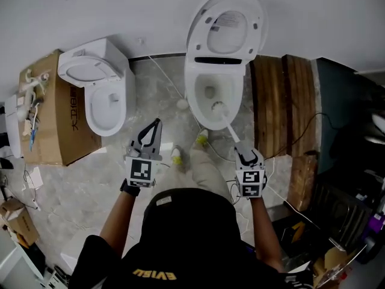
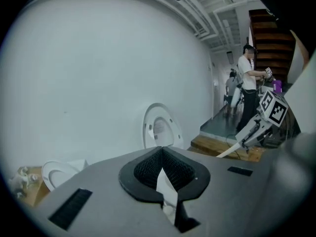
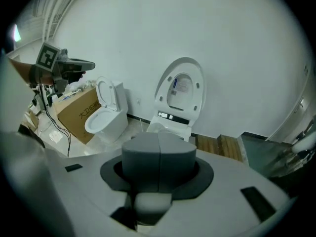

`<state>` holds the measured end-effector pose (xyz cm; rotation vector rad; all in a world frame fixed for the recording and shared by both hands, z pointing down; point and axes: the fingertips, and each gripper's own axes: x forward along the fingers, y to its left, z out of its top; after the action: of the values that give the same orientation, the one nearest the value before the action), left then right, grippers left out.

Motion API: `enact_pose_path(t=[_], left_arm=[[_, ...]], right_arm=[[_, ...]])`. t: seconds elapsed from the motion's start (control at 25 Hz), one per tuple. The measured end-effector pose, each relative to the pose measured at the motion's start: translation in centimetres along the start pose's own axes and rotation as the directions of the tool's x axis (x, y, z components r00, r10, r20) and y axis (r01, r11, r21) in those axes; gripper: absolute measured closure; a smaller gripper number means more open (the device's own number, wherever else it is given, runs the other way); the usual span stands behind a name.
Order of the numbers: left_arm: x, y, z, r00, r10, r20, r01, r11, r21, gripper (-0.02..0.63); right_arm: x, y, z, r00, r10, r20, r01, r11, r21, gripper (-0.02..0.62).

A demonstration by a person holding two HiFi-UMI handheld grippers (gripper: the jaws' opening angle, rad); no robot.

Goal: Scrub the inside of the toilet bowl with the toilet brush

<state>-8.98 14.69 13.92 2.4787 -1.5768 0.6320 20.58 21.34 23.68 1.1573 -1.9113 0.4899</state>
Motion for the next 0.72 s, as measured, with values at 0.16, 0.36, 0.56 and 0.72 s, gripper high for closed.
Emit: enact_pose_path(t=[0.16,0.36,0.56,0.72], left_arm=[[4.0,-1.2,-0.6,0.996,0.005,-0.087,-0.009,0.999,-0.047,0.588],[9.0,-3.8,0.4,0.993,-0.038,-0.115,0.038,0.999,-0.004,0.588],[15.0,-5.6,-0.5,0.993,-0.102,-0.052,0.103,0.995,0.007,0.588],[19.1,-6.8,-4.9,0.985,-0.159,-0.065,0.156,0.986,-0.053,0.588]], right_arm=[[5.2,-2.7,0.5,0.997,0.055,-0.055,-0.056,0.998,-0.018,0.437],[10.5,-5.9,0.4,0.986,0.132,-0.105,-0.135,0.991,-0.014,0.437],[17.0,-7.4,-1.5,0.966,0.183,-0.181,-0.199,0.977,-0.071,0.437],[21.8,-6.9,-4.7,0.931,0.209,-0.301,-0.237,0.97,-0.061,0.437]])
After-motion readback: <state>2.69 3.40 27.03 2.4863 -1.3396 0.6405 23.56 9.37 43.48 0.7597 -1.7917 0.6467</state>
